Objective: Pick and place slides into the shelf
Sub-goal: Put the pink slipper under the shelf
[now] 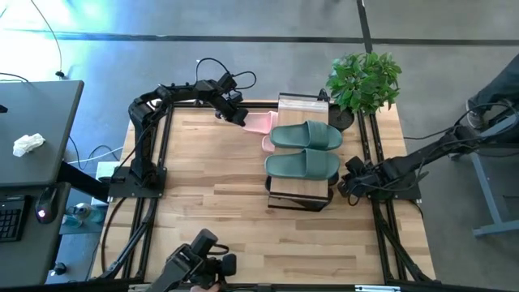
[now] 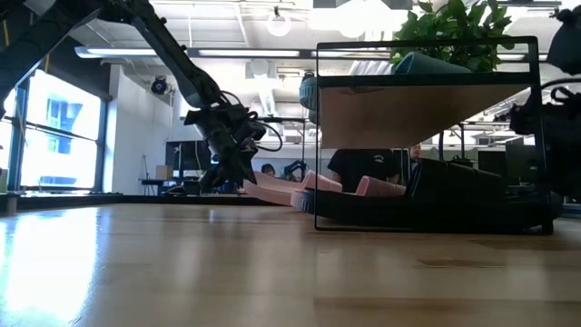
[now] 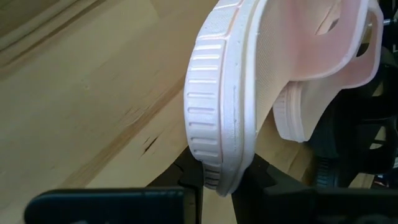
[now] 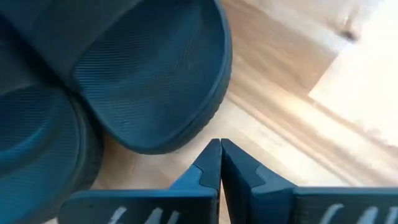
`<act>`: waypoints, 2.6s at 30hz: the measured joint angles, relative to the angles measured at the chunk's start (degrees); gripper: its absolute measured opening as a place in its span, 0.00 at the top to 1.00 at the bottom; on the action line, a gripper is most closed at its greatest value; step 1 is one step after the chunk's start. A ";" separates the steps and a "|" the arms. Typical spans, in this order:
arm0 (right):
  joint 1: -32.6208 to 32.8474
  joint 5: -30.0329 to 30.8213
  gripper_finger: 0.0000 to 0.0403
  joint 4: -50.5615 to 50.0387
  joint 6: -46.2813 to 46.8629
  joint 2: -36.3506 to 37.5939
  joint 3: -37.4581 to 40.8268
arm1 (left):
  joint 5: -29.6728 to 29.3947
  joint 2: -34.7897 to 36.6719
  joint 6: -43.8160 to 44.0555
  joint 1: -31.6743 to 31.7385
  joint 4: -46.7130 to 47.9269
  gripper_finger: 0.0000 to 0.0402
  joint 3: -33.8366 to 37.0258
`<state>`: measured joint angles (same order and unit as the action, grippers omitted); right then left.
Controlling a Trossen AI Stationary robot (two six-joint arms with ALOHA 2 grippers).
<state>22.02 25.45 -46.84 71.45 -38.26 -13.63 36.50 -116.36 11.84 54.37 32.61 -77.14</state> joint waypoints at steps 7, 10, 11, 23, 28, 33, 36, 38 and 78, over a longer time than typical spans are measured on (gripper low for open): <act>0.00 0.73 1.00 6.78 2.07 -0.35 2.44 | -0.62 0.00 0.23 -1.07 -1.27 0.91 0.02; 0.00 1.93 1.00 7.55 2.09 -0.35 2.24 | -0.73 0.00 0.50 -1.71 -2.99 0.91 0.02; 0.00 1.71 1.00 7.60 2.08 -0.37 2.24 | -0.74 0.02 0.60 -1.98 -3.34 0.91 0.01; 0.00 1.05 1.00 8.10 1.80 -0.35 2.21 | -0.93 0.02 1.01 -3.89 -6.99 0.91 0.00; 0.00 0.92 1.00 8.34 1.69 -0.35 2.20 | -0.92 0.02 1.12 -5.25 -9.74 0.91 0.00; 0.00 0.74 1.00 8.59 1.63 -0.35 2.17 | -1.10 0.02 1.94 -5.70 -10.61 0.91 0.00; 0.00 0.75 1.00 8.64 1.63 -0.35 2.17 | -1.21 0.02 1.95 -5.73 -10.61 0.91 0.00; 0.00 0.77 1.00 8.71 1.63 -0.35 2.17 | -1.24 0.02 1.96 -5.73 -10.61 0.91 0.00; -0.02 0.70 1.00 9.87 2.07 -0.33 2.06 | -13.10 -0.66 -9.37 -6.30 -15.92 0.30 -0.02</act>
<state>22.00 26.15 -36.97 73.52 -38.59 -11.57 23.41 -117.01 2.46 48.07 16.69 -77.17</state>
